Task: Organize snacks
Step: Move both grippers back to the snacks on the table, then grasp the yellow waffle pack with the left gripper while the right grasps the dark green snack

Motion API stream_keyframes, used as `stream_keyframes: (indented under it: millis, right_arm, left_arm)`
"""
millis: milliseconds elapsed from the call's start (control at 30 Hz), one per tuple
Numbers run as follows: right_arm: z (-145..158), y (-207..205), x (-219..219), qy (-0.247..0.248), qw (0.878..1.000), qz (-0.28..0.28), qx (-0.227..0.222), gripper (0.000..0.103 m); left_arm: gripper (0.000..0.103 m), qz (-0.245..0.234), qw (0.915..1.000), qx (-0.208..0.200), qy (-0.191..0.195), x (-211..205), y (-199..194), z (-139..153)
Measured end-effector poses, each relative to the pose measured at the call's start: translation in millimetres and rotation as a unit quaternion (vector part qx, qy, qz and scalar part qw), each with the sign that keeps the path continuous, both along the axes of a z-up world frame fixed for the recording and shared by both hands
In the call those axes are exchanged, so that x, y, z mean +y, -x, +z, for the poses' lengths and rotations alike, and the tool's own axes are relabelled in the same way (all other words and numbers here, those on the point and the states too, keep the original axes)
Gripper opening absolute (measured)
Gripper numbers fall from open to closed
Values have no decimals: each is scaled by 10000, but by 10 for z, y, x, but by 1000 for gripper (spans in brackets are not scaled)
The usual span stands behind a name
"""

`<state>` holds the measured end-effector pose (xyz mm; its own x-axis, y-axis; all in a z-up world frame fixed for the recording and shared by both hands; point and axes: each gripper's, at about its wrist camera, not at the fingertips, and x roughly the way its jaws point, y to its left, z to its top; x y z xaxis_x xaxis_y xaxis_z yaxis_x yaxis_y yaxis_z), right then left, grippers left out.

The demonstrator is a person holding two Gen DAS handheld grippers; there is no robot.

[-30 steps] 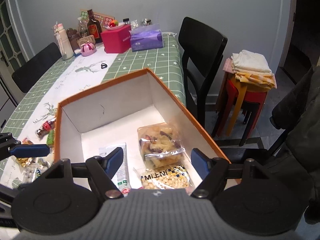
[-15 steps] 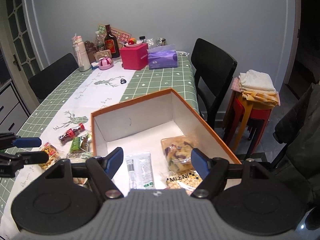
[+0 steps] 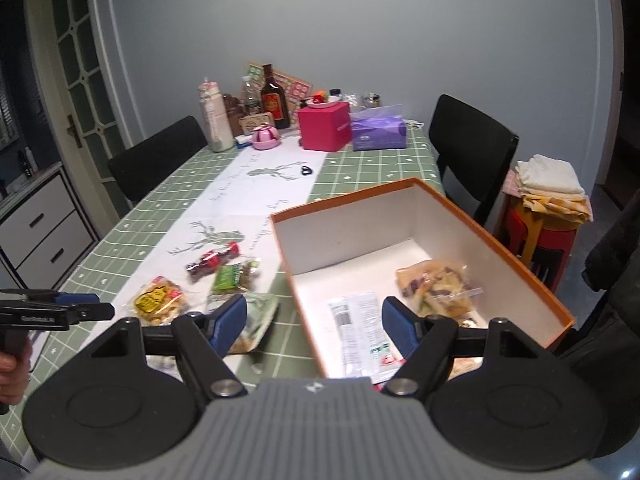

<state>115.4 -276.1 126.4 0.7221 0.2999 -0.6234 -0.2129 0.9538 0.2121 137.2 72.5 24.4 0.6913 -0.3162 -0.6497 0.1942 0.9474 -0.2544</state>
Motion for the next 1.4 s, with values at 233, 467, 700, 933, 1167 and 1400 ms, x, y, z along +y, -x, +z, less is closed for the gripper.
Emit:
stream_keyframes:
  millis: [233,467,700,933,1167,1400]
  right_arm:
    - [-235,285,319,-195,9997,114,53,73]
    - [-622,566,575,-133,9996,-33,235,74]
    - [-965,821,826,-227,9982,-95,545,74]
    - [-1062,932,961,-348,9972,-111,659,76]
    - [-1150,1173,1226,-175,9982,-92,564,87]
    - [-1345,1271,1306,-10,9975,16,707,87]
  left_arm:
    - [79,280,9994,158,110,276,255,-206]
    - [79,354,9989,306,84,399,430,-409]
    - [79,486,9977,450,144,474,525,-559]
    - [79,628,9966,530,75,543,563,-647]
    - [79,640,9962,587,74,546,577,-701]
    - [79,491,9970,598,27,462,569,-715]
